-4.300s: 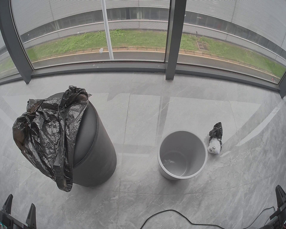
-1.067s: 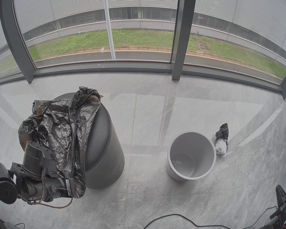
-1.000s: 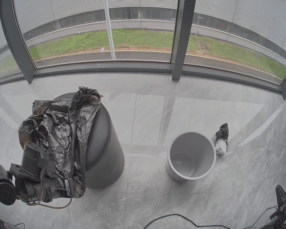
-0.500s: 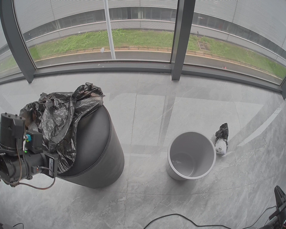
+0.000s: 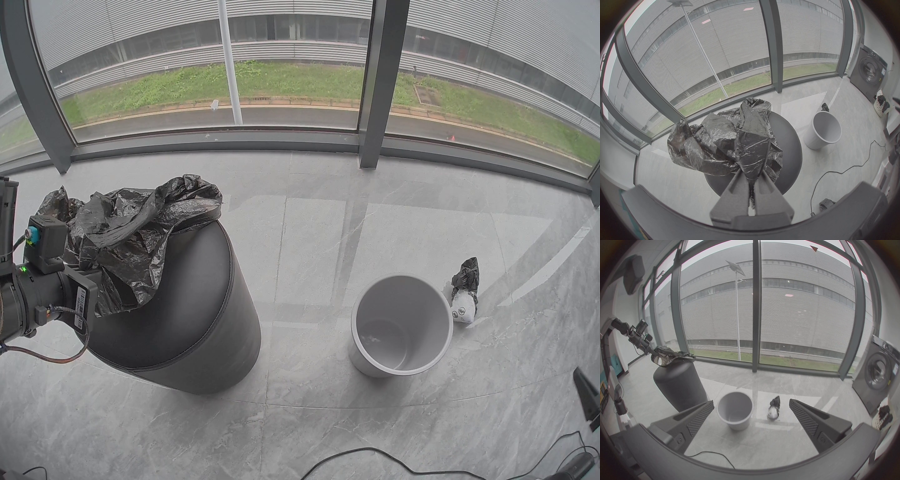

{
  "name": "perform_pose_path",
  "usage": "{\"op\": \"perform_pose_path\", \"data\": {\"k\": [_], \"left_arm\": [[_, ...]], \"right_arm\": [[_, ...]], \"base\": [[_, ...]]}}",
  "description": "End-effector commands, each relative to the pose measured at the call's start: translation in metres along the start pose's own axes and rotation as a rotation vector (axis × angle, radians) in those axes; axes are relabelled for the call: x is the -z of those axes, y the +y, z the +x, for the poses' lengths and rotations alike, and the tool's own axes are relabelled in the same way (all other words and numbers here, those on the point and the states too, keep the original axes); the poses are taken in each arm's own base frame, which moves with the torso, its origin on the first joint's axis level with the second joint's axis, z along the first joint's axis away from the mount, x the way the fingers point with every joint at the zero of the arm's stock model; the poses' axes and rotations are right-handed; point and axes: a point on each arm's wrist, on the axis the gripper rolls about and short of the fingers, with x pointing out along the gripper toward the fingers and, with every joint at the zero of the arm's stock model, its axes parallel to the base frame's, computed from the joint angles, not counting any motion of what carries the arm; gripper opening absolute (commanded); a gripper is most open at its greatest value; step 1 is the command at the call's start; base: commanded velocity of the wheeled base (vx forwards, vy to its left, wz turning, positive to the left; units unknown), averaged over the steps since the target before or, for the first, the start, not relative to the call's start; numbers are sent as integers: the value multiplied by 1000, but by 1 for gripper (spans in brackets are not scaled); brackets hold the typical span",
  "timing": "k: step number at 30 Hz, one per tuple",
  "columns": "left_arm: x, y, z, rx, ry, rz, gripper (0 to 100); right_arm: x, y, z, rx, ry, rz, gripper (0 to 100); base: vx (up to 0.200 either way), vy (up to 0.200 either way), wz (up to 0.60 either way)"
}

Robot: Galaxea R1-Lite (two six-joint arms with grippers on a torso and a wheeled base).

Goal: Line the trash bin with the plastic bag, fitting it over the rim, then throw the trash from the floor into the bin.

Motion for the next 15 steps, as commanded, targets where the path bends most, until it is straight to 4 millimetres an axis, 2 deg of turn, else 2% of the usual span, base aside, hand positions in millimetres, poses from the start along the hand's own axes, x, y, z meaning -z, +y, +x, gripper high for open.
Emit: {"op": "perform_pose_path", "data": {"k": [1, 3, 4, 5, 6, 8, 10, 12, 14, 15], "left_arm": [[-25, 6, -38, 43, -140, 44, 0], [-26, 8, -48, 51, -167, 40, 0], [-25, 9, -52, 56, -178, 39, 0], [-24, 10, -54, 60, -180, 40, 0], [-20, 12, -62, 69, -188, 39, 0], [-11, 15, -71, 80, -183, 44, 0], [3, 18, -81, 95, -169, 51, 0], [16, 21, -90, 97, -156, 53, 0], [30, 24, -97, 101, -135, 55, 0], [33, 24, -98, 102, -133, 55, 0]], "right_arm": [[-149, 25, 198, -413, 19, -125, 100], [-163, 60, 240, -511, 14, -122, 100], [-166, 74, 257, -540, 14, -116, 100], [-167, 82, 266, -556, 16, -114, 100], [-169, 114, 289, -613, 9, -109, 100], [-168, 152, 310, -669, 5, -91, 100], [-161, 193, 322, -722, 14, -68, 100], [-155, 220, 324, -765, 22, -59, 100], [-147, 240, 325, -803, 34, -57, 100], [-146, 245, 325, -810, 35, -57, 100]], "base": [[0, 0, 0], [0, 0, 0], [0, 0, 0], [0, 0, 0], [0, 0, 0], [0, 0, 0], [0, 0, 0], [0, 0, 0], [0, 0, 0], [0, 0, 0]]}}
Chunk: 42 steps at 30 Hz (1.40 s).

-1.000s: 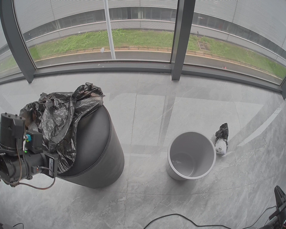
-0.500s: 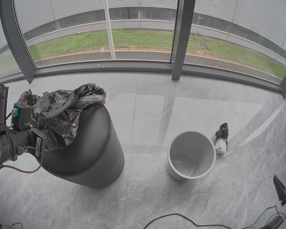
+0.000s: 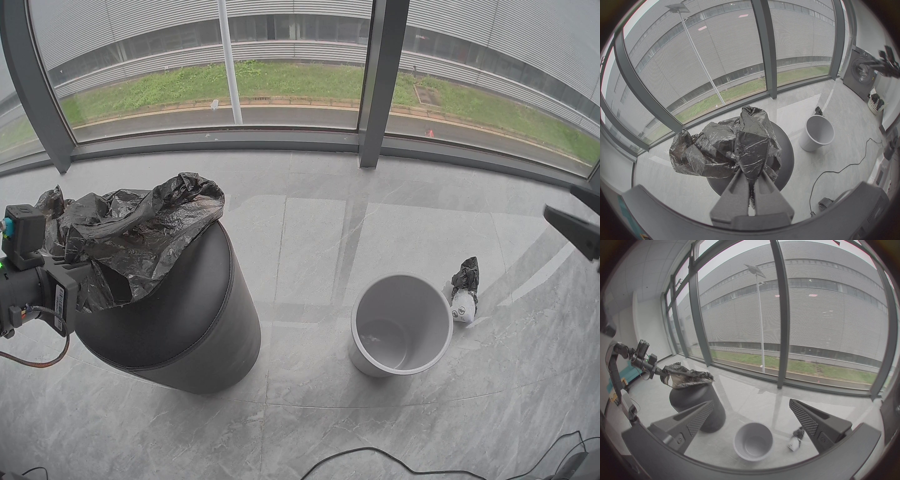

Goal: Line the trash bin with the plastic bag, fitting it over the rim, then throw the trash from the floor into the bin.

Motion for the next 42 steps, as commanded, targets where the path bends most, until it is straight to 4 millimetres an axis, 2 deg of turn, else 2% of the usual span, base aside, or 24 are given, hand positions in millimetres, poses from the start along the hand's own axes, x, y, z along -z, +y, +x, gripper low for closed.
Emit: {"op": "perform_pose_path", "data": {"k": [1, 4, 12, 19, 25, 32, 35, 42], "left_arm": [[45, 16, -74, 63, -61, 12, 0], [59, 16, -78, 66, -57, 7, 0], [70, 15, -84, 106, -82, 16, 0], [90, 14, -90, 145, -100, 50, 0], [103, 13, -92, 163, -141, 65, 0], [101, 5, -76, 155, -172, 49, 0], [92, 0, -64, 150, -194, 40, 0], [89, 1, -65, 147, -216, 33, 0]], "right_arm": [[8, 173, 271, -528, 54, 1, 100], [20, 188, 286, -540, 19, 4, 100], [56, 201, 308, -548, 36, 4, 100], [77, 206, 311, -564, 65, -1, 100], [82, 207, 314, -561, 35, 6, 100], [86, 208, 315, -558, 0, 10, 100], [92, 205, 305, -588, 35, 4, 100], [96, 203, 309, -590, 27, -1, 100]], "base": [[0, 0, 0], [0, 0, 0], [0, 0, 0], [0, 0, 0], [0, 0, 0], [0, 0, 0], [0, 0, 0], [0, 0, 0]]}}
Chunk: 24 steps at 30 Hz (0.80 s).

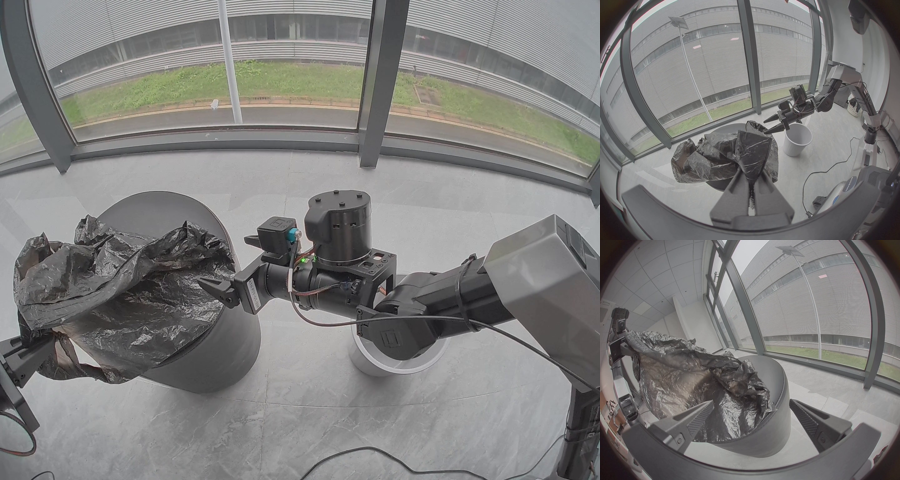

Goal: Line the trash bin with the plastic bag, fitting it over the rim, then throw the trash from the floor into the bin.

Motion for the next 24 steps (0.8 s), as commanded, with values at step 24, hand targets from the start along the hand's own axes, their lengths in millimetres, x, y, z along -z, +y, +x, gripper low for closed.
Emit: {"op": "perform_pose_path", "data": {"k": [24], "left_arm": [[20, -5, -5, 72, 5, 8, 0]], "right_arm": [[34, -39, 33, 18, -104, -23, 100]], "base": [[0, 0, 0]]}}
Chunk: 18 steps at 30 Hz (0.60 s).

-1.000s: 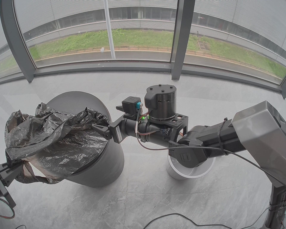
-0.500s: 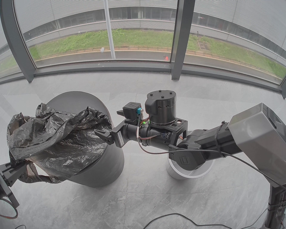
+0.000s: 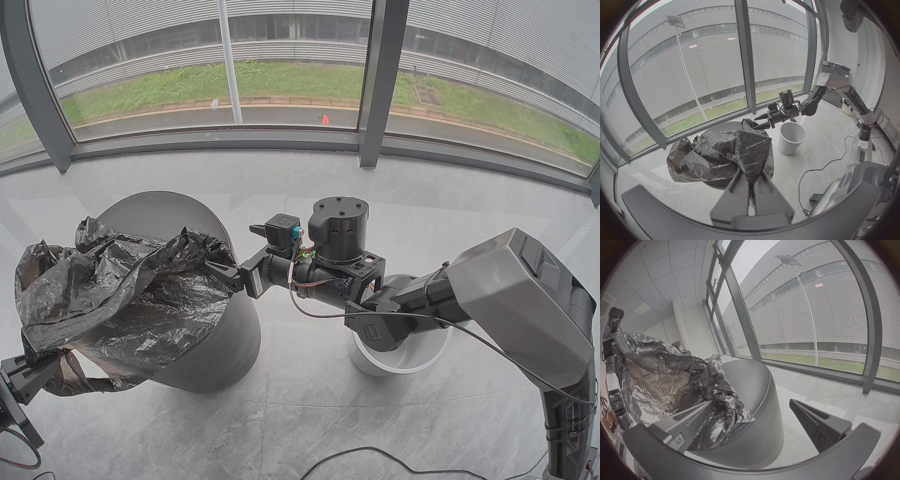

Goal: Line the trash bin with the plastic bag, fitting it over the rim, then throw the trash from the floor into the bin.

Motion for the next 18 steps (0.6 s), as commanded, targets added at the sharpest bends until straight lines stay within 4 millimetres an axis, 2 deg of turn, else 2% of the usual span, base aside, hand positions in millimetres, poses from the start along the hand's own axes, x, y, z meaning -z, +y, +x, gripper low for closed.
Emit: {"op": "perform_pose_path", "data": {"k": [1, 4, 5, 9, 14, 15, 16, 17, 18], "left_arm": [[7, -2, 0, 20, 9, 5, 0], [7, -3, 1, 36, 5, 5, 0], [7, -3, 1, 41, 0, 4, 0], [6, -4, 2, 67, -4, 4, 0], [4, -4, 3, 87, -7, 0, 0], [1, -4, 6, 104, -2, -3, 0], [1, -4, 7, 108, -2, -4, 0], [-3, -5, 11, 142, -9, -11, 0], [-5, -6, 14, 160, -11, -19, 0]], "right_arm": [[18, -8, 8, -17, -17, -3, 100], [19, -7, 8, -29, -45, -8, 100], [19, -7, 8, -32, -51, -13, 0], [14, -1, 8, -42, -94, -18, 0], [4, 6, -4, -65, -92, -17, 0], [-10, 10, -14, -72, -104, -20, 0], [-11, 10, -15, -71, -106, -20, 0], [-30, 11, -28, -71, -129, -25, 0], [-40, 12, -35, -70, -141, -28, 0]], "base": [[0, 0, 0], [0, 0, 0], [0, 0, 0], [0, 0, 0], [0, 0, 0], [0, 0, 0], [0, 0, 0], [0, 0, 0], [0, 0, 0]]}}
